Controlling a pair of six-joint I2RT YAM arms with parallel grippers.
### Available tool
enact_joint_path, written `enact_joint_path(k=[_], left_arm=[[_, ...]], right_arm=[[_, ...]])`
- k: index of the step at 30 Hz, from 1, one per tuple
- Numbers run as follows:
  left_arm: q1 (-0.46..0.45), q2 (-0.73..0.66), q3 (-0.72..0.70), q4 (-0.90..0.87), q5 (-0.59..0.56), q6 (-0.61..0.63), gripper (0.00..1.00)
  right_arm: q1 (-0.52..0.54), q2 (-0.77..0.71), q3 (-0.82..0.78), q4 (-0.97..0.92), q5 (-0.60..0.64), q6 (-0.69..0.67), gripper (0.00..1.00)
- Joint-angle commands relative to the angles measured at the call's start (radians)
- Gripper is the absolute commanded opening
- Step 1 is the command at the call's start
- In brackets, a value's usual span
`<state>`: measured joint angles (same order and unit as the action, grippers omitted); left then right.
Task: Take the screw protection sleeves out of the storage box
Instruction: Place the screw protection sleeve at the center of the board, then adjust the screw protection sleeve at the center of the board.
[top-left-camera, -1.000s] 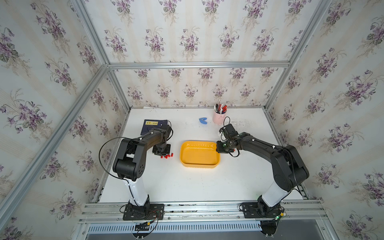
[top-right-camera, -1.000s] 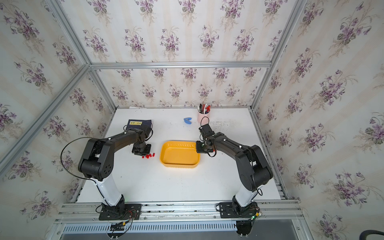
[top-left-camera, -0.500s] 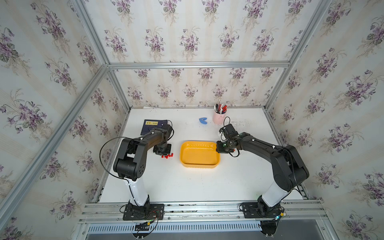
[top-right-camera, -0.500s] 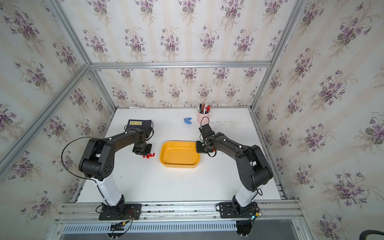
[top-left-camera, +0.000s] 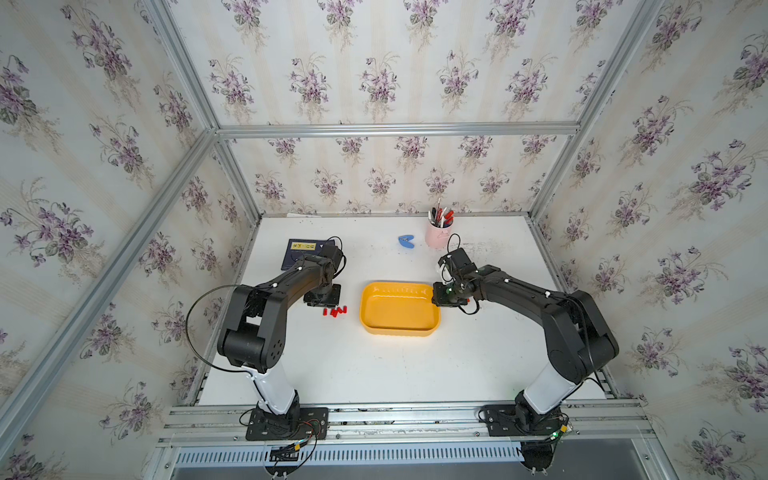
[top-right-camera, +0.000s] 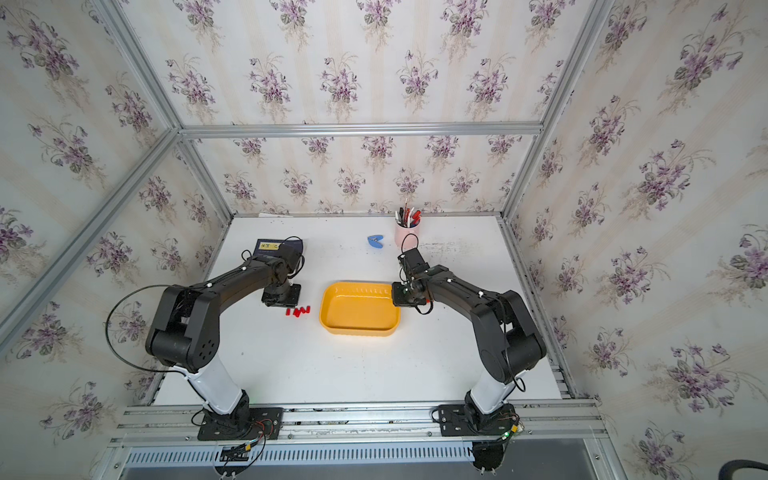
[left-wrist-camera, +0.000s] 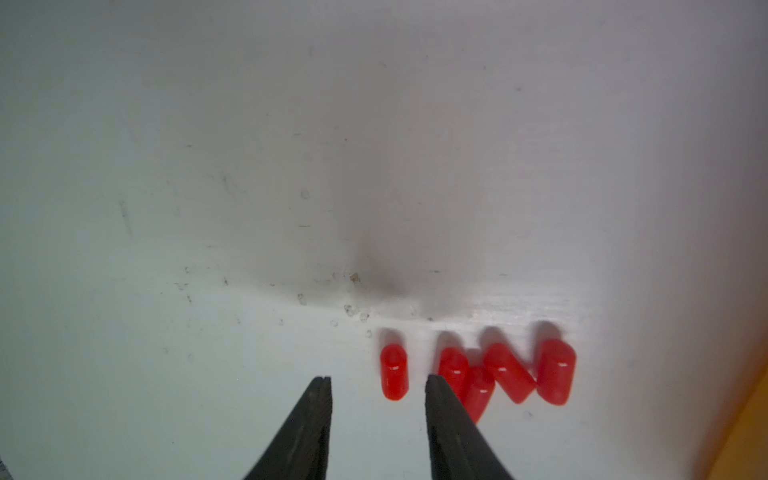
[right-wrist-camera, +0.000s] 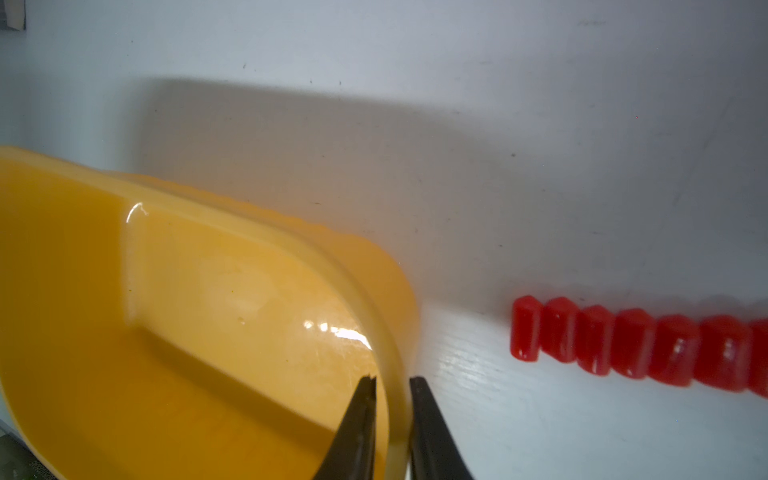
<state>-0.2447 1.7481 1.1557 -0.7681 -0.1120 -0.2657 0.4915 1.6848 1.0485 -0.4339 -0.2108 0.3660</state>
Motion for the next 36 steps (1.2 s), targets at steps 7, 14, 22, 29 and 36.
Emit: enact_joint_path(k=[7,14,22,29,36], left_arm=[[-0.083,-0.071,-0.005,-0.019,0.074,-0.023,0.2],[-0.135,0.023,0.075,0.004,0.113,-0.046,0.1],[-0.161,0.01,0.039,-0.005,0.107,-0.089,0.05],[-0.161,-0.081,-0.056,-0.052,0.094,-0.143,0.03],[-0.162,-0.072,-0.098,-0.076,0.053,-0.176,0.01]], right_arm=[[0.001,0.002,0.0,0.009,-0.007,-0.007,0.18],[0.001,0.009,0.001,0.007,-0.013,-0.01,0.18],[0.001,0.013,0.004,0.004,-0.014,-0.01,0.17],[0.001,0.009,0.002,0.001,-0.013,-0.012,0.17],[0.001,0.009,-0.006,0.006,-0.014,-0.013,0.17]])
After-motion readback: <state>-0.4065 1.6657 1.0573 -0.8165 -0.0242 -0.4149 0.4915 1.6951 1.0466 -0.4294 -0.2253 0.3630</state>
